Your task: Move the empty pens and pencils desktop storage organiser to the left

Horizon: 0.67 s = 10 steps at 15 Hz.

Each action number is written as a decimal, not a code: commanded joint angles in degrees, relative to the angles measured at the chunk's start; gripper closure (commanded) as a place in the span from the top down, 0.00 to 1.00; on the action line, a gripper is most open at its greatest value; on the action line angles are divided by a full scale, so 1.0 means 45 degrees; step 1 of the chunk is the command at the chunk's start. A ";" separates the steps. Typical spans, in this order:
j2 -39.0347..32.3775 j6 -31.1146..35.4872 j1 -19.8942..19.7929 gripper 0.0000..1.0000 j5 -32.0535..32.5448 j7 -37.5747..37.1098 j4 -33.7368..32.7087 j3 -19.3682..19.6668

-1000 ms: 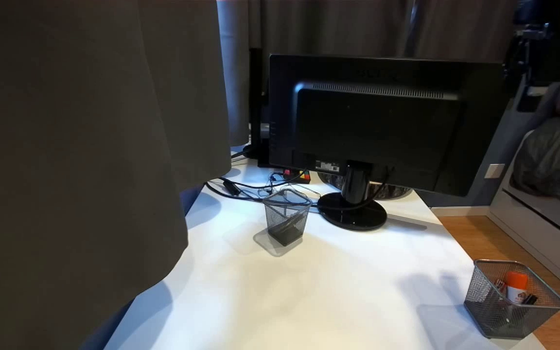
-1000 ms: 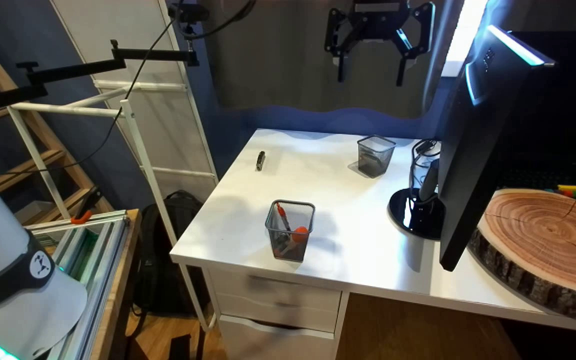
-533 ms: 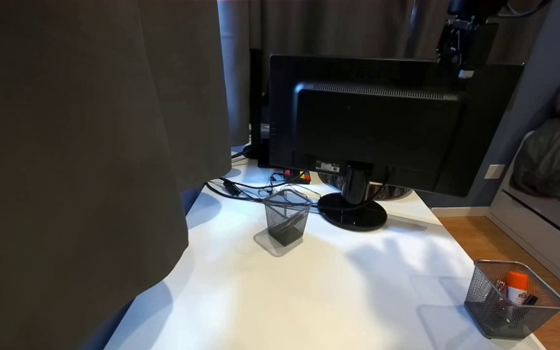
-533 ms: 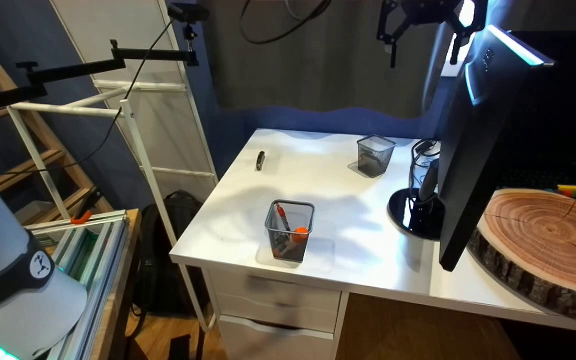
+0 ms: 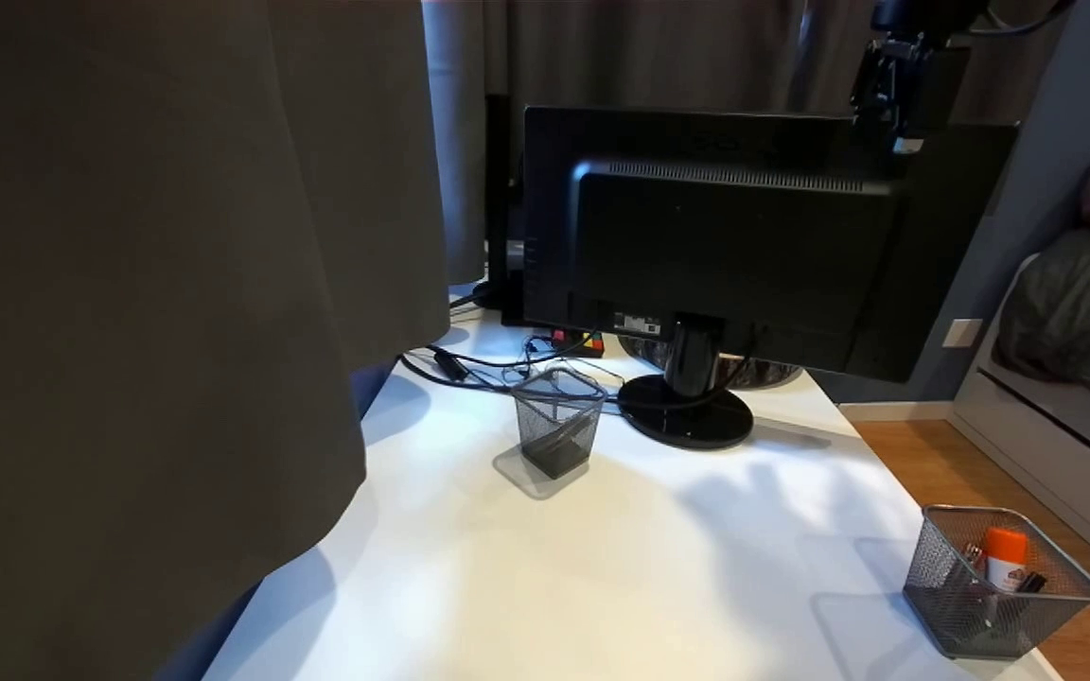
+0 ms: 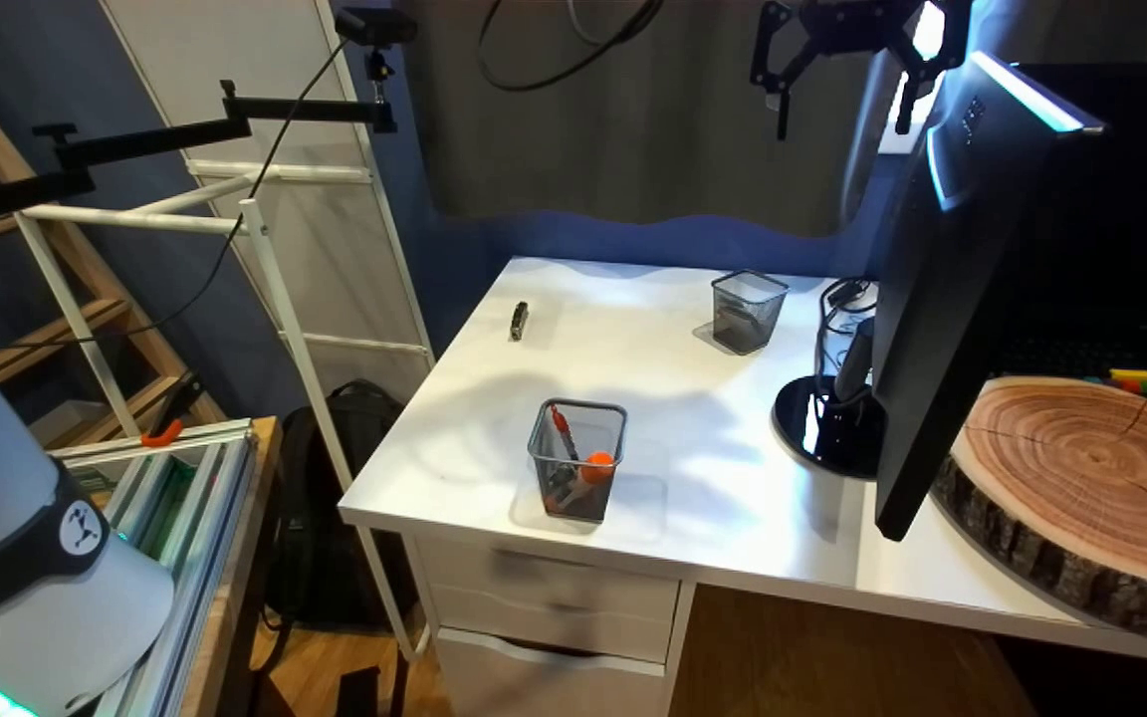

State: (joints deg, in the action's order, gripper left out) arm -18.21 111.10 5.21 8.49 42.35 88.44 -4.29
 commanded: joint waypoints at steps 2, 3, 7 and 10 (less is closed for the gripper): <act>-0.1120 -0.0297 -0.0038 1.00 -0.0368 -0.0250 -0.1724 -0.0365; -0.1567 -0.0484 -0.0110 1.00 -0.0802 0.0196 -0.2399 -0.0555; -0.3631 -0.0542 0.0215 1.00 -0.1930 -0.0149 -0.4890 -0.1270; -0.5417 -0.0630 0.0692 1.00 -0.2424 -0.1838 -0.6631 -0.1460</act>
State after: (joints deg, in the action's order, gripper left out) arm -33.17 110.80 6.68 -0.01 39.61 69.93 -10.00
